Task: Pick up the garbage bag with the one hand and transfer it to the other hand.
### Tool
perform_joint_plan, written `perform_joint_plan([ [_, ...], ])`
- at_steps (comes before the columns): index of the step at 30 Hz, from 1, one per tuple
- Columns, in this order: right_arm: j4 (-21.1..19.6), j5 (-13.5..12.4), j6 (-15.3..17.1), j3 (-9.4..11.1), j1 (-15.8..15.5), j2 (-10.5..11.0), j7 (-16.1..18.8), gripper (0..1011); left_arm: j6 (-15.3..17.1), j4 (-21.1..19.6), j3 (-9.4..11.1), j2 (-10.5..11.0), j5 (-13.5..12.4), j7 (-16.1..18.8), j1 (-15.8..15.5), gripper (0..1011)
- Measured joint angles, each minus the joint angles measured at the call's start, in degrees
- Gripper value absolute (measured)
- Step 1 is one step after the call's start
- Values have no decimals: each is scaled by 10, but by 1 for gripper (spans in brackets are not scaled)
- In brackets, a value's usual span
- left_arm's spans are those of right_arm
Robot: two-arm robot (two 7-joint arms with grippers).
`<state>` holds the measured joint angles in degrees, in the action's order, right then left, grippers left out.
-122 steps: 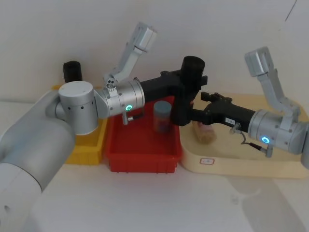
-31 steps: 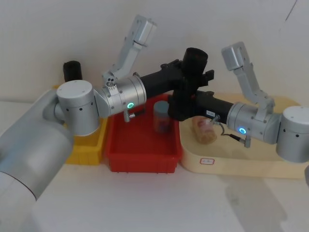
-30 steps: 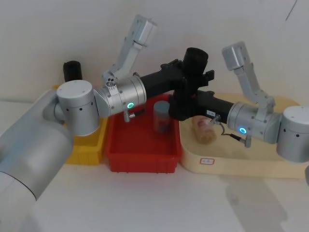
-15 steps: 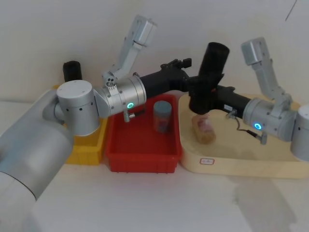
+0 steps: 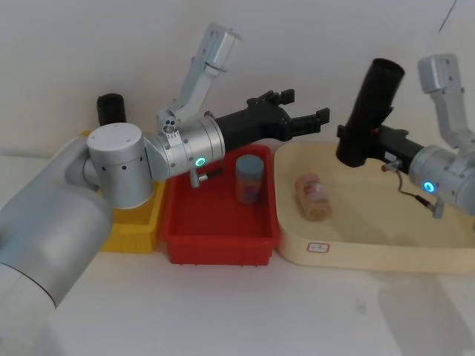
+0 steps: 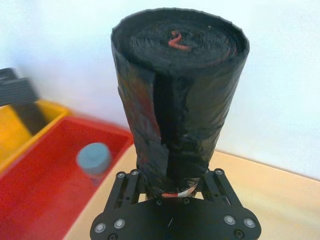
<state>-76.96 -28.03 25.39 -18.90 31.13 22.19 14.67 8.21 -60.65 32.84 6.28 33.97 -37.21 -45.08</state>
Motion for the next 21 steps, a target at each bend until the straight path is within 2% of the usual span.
perform_joint_plan([
  [4, 0, 0, 5, 15, -3, 0, -21, 552, 0, 0, 0, 0, 0, 0, 0, 1001],
  [5, 1, 0, 8, 23, -4, 0, -31, 608, 0, 0, 0, 0, 0, 0, 0, 1001],
  [8, 3, 0, 10, 31, -5, -1, -44, 672, 0, 0, 0, 0, 0, 0, 0, 1002],
  [12, 9, 0, 15, 50, -7, -3, -70, 818, 0, 0, 0, 0, 0, 0, 0, 1001],
  [19, 20, 1, 21, 73, -6, -5, -100, 991, 0, 0, 0, 0, 0, 0, 0, 1002],
  [21, 22, 1, 22, 77, -6, -5, -105, 1002, 0, 0, 0, 0, 0, 0, 0, 1002],
])
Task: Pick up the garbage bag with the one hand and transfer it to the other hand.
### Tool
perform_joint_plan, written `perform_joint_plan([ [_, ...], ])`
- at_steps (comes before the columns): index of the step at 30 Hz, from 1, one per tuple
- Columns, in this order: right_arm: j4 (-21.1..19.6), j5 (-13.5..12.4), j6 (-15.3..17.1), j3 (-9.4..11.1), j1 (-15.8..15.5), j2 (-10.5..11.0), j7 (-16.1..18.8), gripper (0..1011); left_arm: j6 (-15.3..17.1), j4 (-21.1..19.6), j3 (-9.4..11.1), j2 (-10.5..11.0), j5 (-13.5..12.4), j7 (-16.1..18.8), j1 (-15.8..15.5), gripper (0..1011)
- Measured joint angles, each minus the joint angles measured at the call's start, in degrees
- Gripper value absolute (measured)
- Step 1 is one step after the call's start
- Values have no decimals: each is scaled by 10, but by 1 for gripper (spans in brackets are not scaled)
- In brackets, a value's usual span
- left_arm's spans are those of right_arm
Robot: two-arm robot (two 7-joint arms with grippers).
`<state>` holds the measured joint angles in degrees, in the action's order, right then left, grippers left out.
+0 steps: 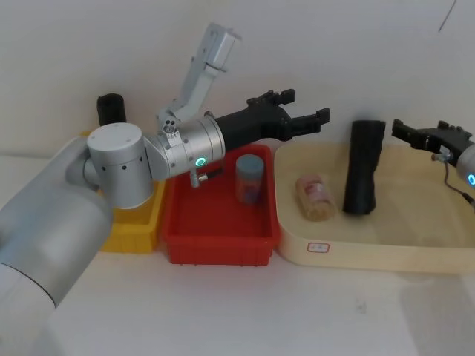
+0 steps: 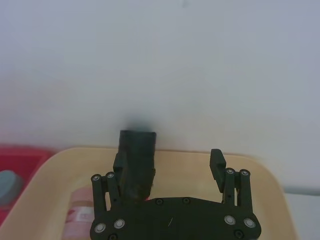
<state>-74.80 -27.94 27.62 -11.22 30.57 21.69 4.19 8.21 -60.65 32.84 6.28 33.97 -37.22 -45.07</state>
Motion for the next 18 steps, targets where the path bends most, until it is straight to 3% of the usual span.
perform_joint_plan([
  [18, 10, 2, 5, 22, 2, -2, -27, 1001, 0, 0, 0, 0, 0, 0, 0, 1002],
])
